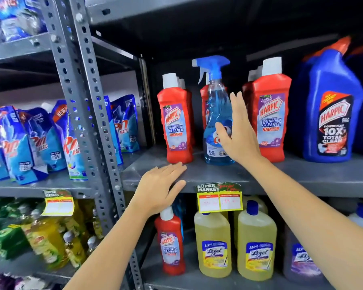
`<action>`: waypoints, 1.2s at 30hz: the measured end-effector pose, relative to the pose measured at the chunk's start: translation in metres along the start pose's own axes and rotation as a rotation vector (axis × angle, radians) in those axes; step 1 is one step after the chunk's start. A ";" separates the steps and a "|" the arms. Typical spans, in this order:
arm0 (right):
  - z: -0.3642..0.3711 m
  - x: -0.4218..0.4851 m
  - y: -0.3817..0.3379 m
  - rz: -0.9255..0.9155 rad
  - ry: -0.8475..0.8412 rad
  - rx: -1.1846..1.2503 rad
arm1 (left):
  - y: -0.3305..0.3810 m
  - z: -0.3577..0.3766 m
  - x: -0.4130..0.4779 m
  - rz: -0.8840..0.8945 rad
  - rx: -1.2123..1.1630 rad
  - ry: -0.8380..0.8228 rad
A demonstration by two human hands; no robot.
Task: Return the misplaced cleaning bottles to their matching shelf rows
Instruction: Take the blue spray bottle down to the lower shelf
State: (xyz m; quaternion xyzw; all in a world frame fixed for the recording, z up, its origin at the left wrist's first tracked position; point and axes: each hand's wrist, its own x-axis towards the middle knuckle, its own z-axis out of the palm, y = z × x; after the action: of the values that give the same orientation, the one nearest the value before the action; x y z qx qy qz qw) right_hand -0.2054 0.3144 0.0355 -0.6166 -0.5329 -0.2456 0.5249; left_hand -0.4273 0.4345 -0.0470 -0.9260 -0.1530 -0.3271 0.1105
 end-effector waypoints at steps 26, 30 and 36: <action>-0.040 -0.026 -0.051 0.243 0.020 0.184 | 0.001 0.011 -0.005 0.045 -0.009 0.188; -0.068 -0.065 -0.081 0.245 0.050 0.329 | 0.019 0.023 -0.035 0.004 -0.074 0.285; -0.076 -0.163 -0.091 0.390 -0.083 0.312 | 0.039 0.065 -0.124 0.061 -0.308 0.243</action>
State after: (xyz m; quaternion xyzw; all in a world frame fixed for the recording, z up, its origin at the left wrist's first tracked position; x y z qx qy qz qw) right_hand -0.3197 0.1688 -0.0451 -0.6288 -0.4563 -0.0287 0.6290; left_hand -0.4685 0.3920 -0.1800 -0.8898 -0.0585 -0.4526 -0.0050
